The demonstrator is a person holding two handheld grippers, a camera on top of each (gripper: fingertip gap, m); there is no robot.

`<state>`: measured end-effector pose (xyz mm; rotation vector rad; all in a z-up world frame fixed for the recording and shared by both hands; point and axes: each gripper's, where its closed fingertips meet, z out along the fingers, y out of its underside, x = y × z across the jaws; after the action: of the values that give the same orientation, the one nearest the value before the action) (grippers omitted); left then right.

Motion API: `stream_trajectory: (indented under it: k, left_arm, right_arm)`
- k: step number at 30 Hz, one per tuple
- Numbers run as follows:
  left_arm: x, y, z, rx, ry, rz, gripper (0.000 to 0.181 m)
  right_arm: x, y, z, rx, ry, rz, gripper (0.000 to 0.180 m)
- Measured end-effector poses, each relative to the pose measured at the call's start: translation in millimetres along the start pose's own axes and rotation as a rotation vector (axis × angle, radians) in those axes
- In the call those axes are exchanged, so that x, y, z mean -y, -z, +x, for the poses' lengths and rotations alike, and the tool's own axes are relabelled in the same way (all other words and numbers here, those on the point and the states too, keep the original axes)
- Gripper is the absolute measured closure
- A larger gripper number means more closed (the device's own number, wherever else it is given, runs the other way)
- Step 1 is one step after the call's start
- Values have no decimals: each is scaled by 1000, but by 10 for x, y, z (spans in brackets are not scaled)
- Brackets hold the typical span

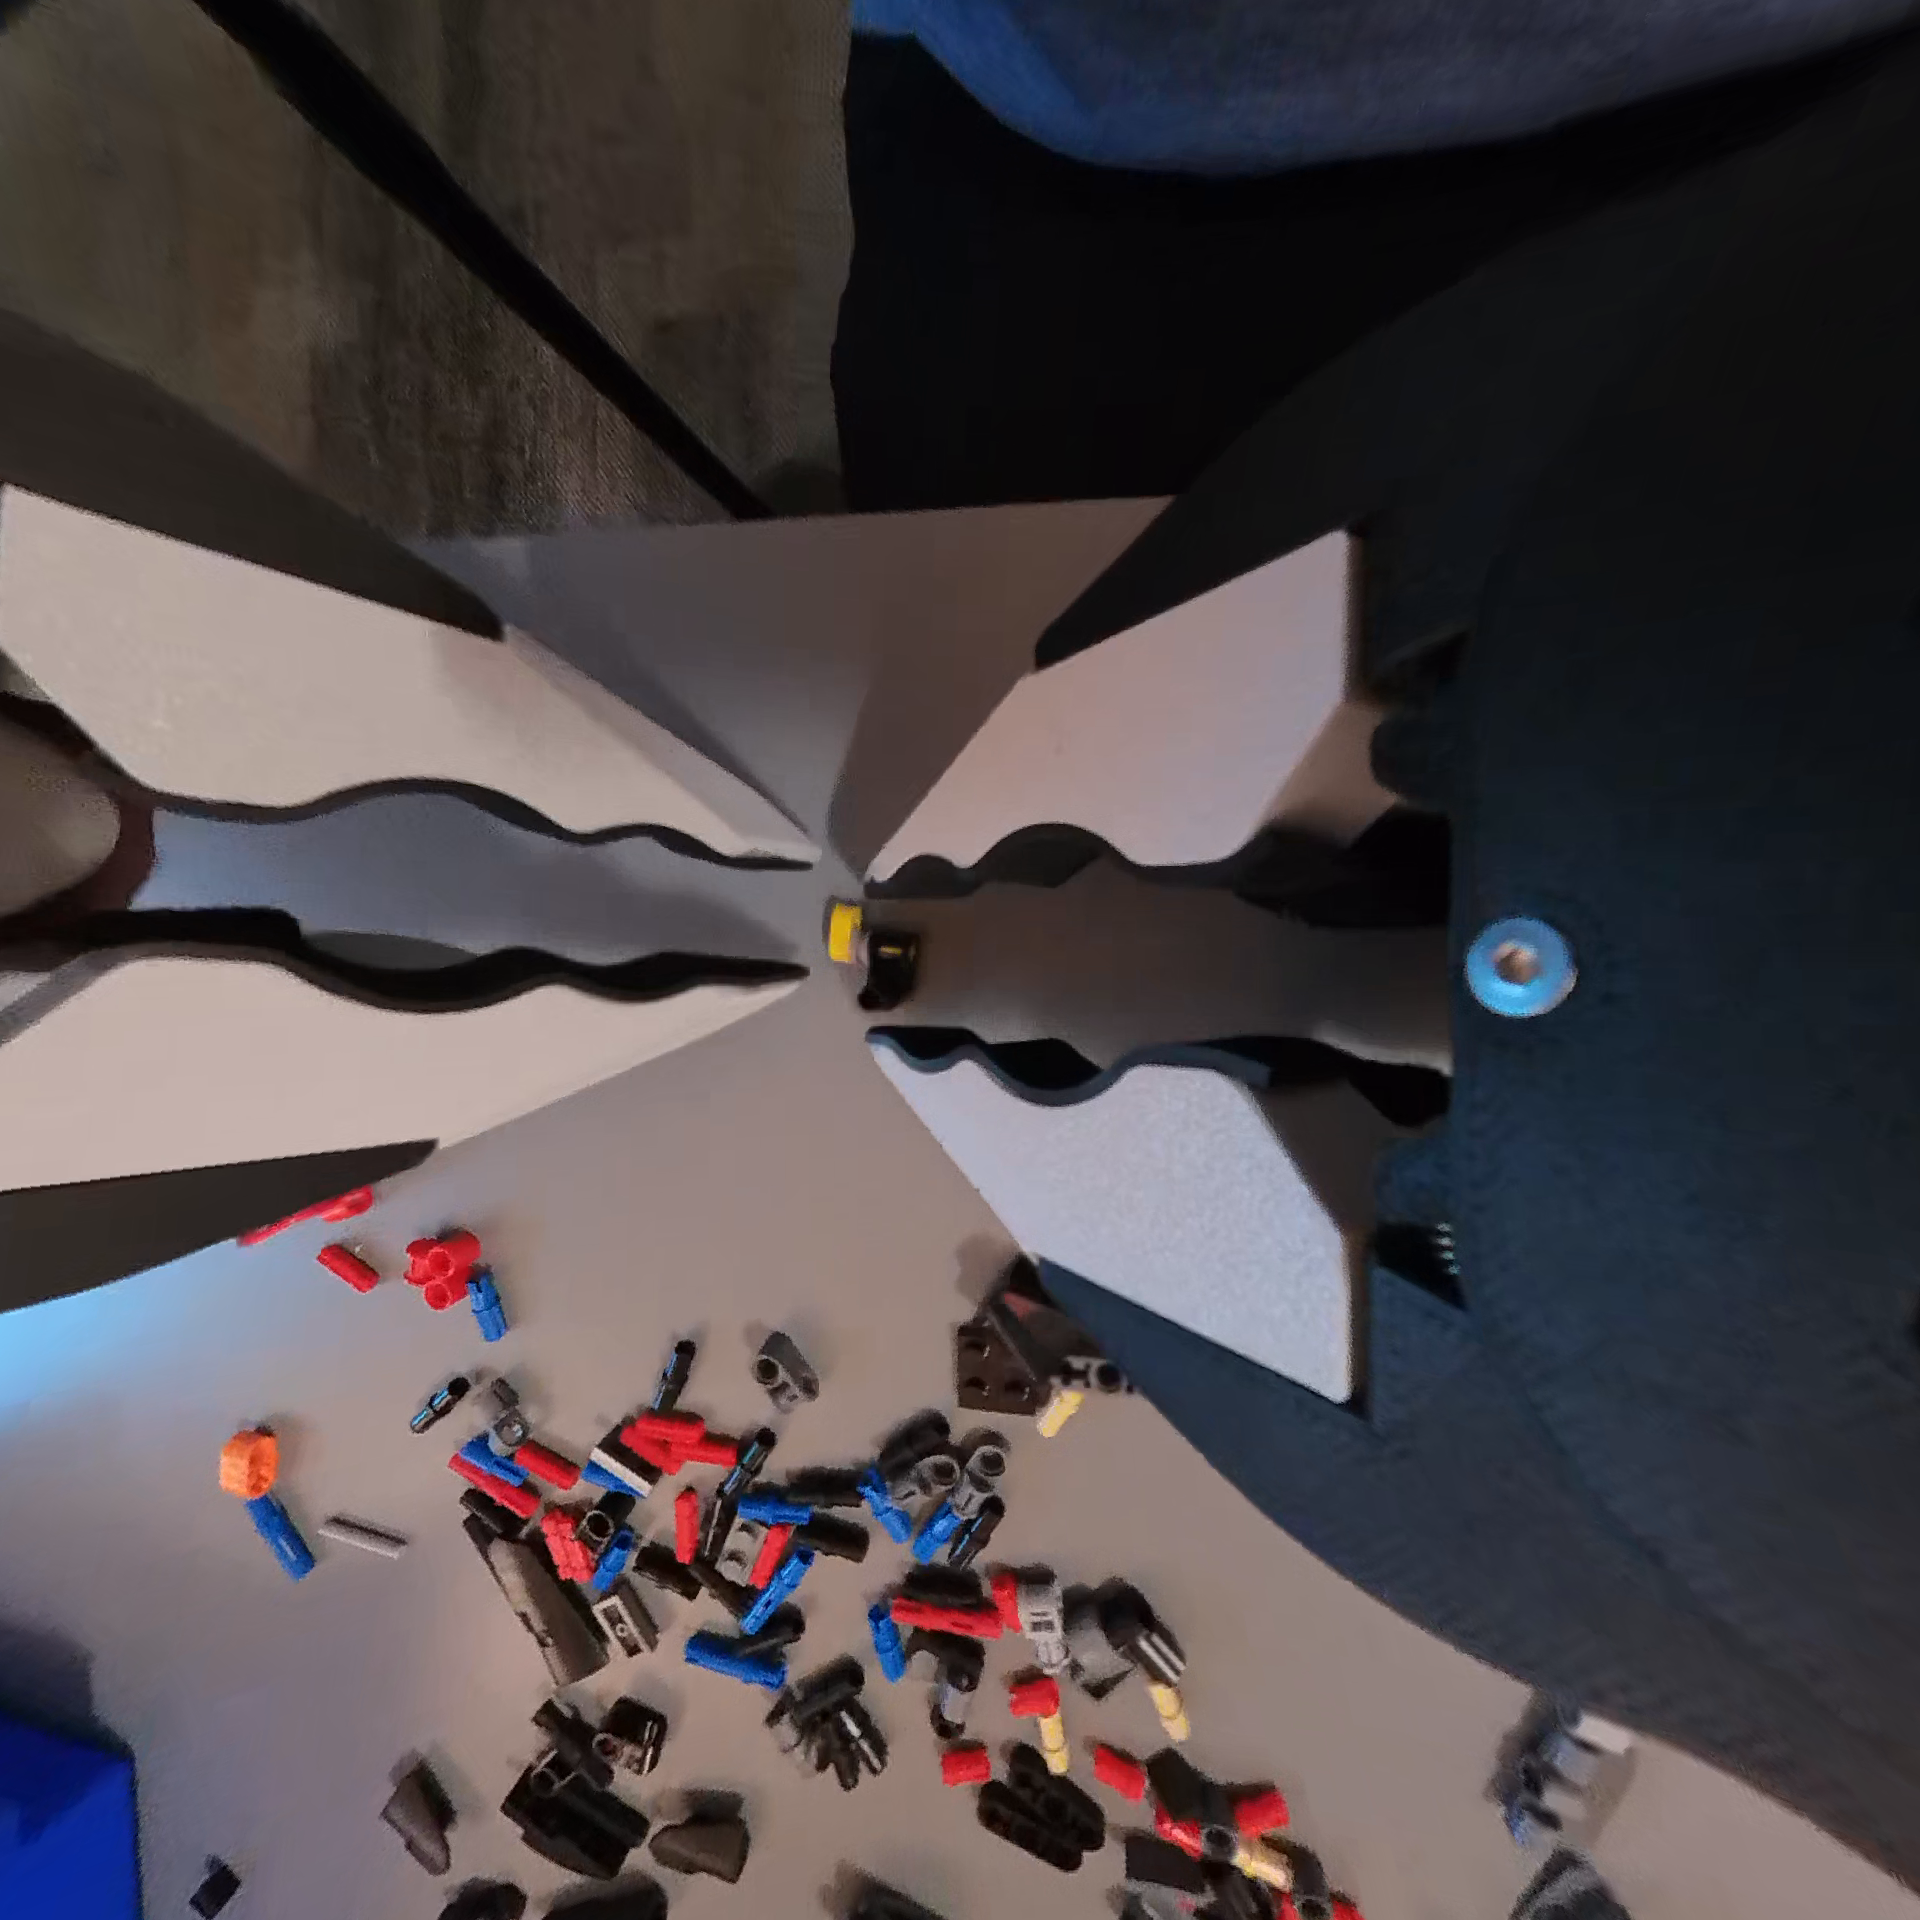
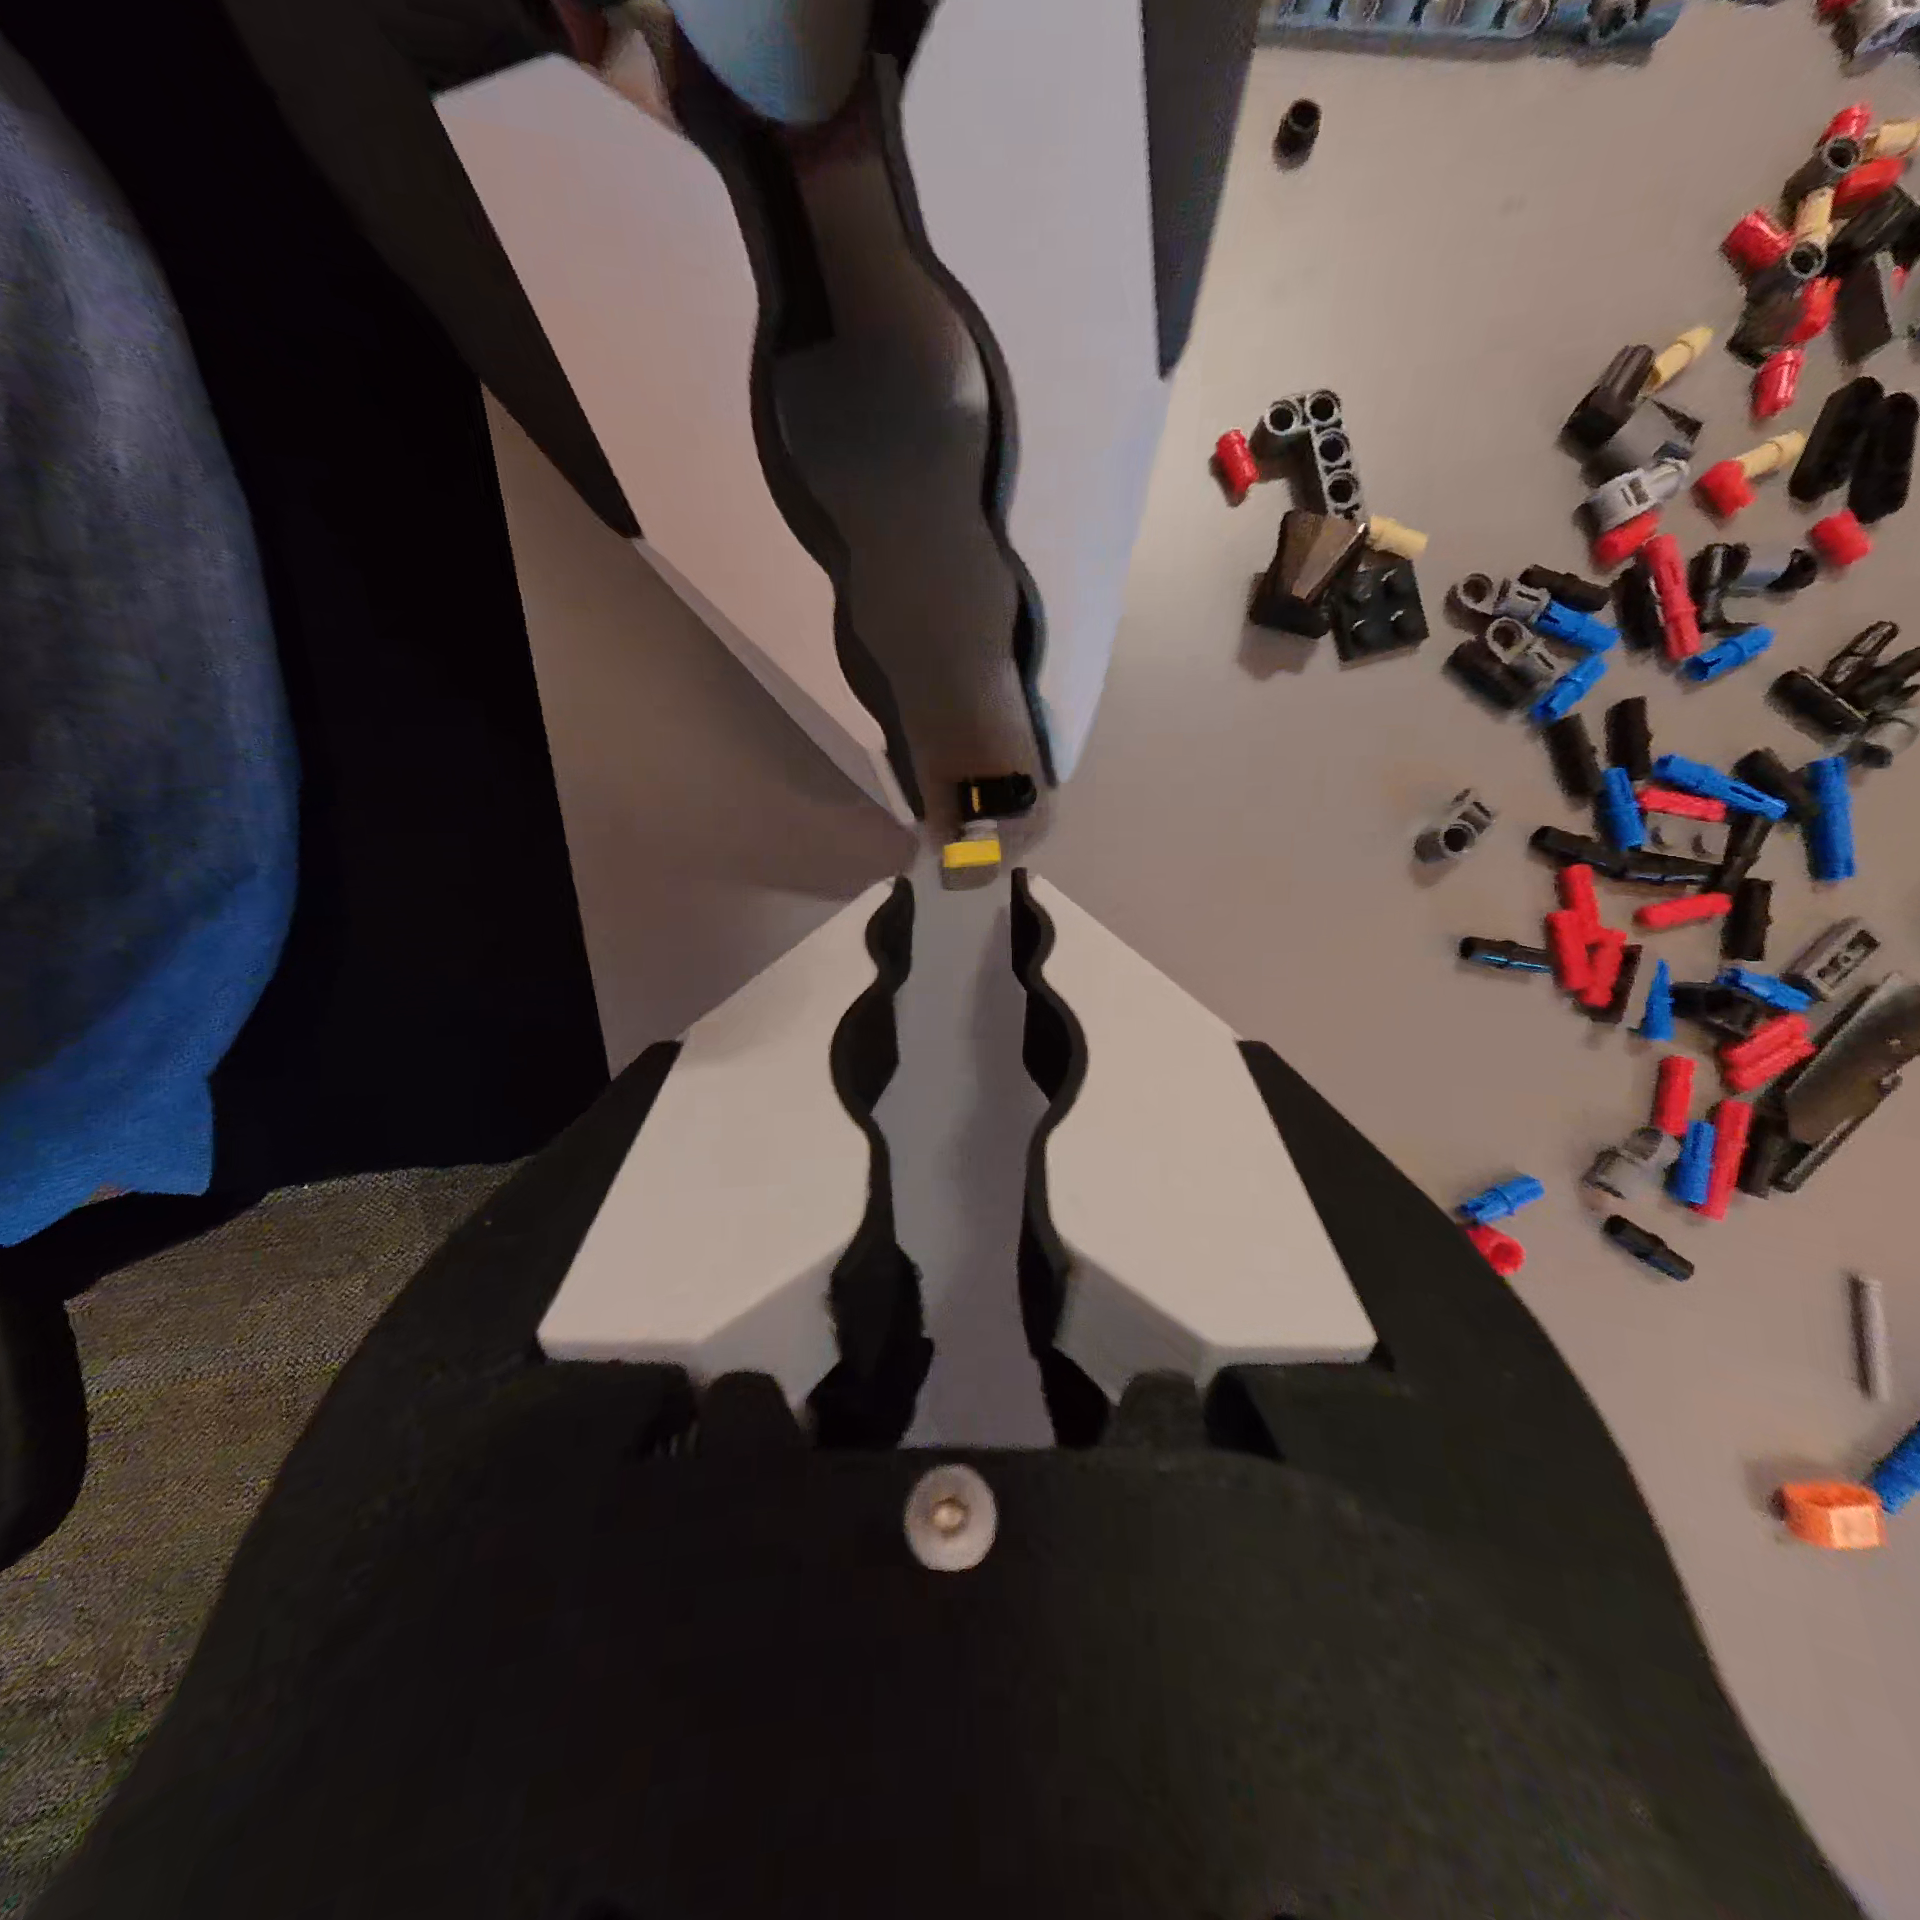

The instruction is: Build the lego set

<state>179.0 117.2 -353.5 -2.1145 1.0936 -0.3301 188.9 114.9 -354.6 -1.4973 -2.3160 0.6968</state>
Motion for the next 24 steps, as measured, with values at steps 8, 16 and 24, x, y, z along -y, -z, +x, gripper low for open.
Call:
stream_trajectory:
  k: [8, 16, 24]
  left_arm:
    - [3, -84, 0, -8, -5, -15, 167]
    - [493, 759, -164, 200, -115, 439, 167]
    - [605, 1591, -225, 588, -437, 428, 168]
  right_arm:
    - [-5, -45, 11, -5, -6, 18, 167]
    - [634, 544, -31, 93, -176, 443, 156]
    - [1516, 950, -249, 227, -199, 735, 157]
